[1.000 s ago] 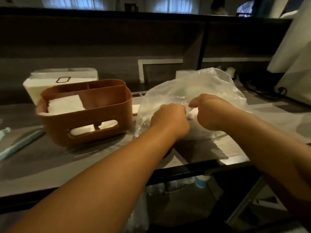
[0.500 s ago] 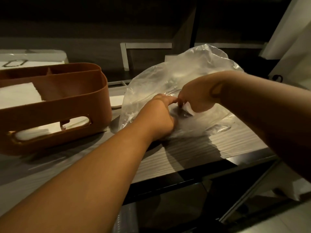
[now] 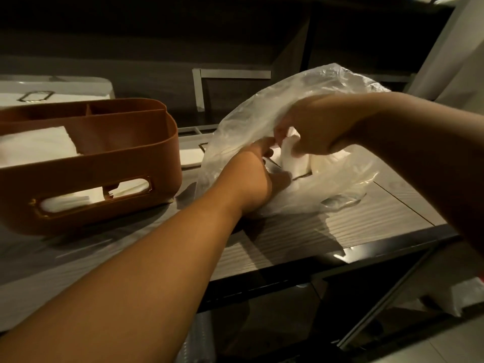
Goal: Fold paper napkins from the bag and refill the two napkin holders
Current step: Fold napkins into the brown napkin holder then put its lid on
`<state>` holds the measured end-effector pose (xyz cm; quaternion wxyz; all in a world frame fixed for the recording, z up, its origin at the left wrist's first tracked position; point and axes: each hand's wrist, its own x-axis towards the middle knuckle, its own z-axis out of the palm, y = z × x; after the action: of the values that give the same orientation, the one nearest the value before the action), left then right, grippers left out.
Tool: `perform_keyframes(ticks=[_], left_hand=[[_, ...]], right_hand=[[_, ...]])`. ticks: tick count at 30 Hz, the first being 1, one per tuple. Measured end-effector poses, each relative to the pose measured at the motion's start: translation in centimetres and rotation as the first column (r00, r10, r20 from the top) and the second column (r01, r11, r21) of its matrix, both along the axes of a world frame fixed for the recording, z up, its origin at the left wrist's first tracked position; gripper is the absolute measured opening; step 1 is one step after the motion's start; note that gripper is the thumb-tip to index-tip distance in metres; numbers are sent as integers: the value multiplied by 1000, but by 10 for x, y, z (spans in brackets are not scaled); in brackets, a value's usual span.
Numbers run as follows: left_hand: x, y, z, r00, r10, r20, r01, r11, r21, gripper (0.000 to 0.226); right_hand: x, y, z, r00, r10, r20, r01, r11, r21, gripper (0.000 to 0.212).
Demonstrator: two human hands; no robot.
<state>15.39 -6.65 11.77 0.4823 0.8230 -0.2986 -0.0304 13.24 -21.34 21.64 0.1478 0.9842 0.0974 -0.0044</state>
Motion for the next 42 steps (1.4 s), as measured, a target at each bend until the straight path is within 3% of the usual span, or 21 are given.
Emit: perform_keyframes(ticks=[5,8,10,13,16,18,19,21,23,25,27,30,36,42], left_hand=[[-6,7,10,1000,12,-4,-12,989,-148,70],[-18,17,17,999,27,-26,-33,964,-263,65],[-32,26,26,998,53,-15,-55,931,-360,57],[-51,45,37,998,55,-16,-56,885,-462,54],[-68,77,41,992,125,5,-107,868,-485,54],[-78,103,40,980,197,4,-170,856,-488,50],[-82,116,38,974,228,-3,-200,849,-488,50],[-88,142,34,960,278,6,-246,857,-454,50],[-92,164,29,953,298,54,-261,899,-352,49],[-93,181,23,948,310,80,-281,926,-252,49],[-92,192,16,937,332,110,-307,932,-193,52],[-92,198,2,914,364,180,-336,927,-166,52],[-88,201,-11,880,428,205,-381,895,-233,44],[-88,201,-12,874,420,244,-364,899,-243,46]], right_hand=[[-21,9,9,963,-9,269,-83,941,329,13],[-33,16,12,955,-148,257,-22,829,558,16],[-45,22,13,959,-232,164,1,582,813,22],[-64,35,13,955,-295,37,-16,73,997,23],[-78,56,-2,979,-195,-52,-17,-340,940,25],[-85,74,-21,992,-66,-109,61,-506,860,26],[-87,85,-32,990,-12,-139,110,-543,833,26],[-86,106,-51,981,19,-192,179,-465,867,27],[-82,126,-65,981,-68,-183,169,-176,970,29],[-77,144,-75,986,-146,-76,89,86,992,39],[-74,156,-83,986,-165,4,30,200,979,43],[-73,161,-95,988,-149,51,-5,294,956,40],[-72,159,-99,991,-118,61,-14,364,931,40],[-72,159,-99,996,-90,30,6,372,928,50]])
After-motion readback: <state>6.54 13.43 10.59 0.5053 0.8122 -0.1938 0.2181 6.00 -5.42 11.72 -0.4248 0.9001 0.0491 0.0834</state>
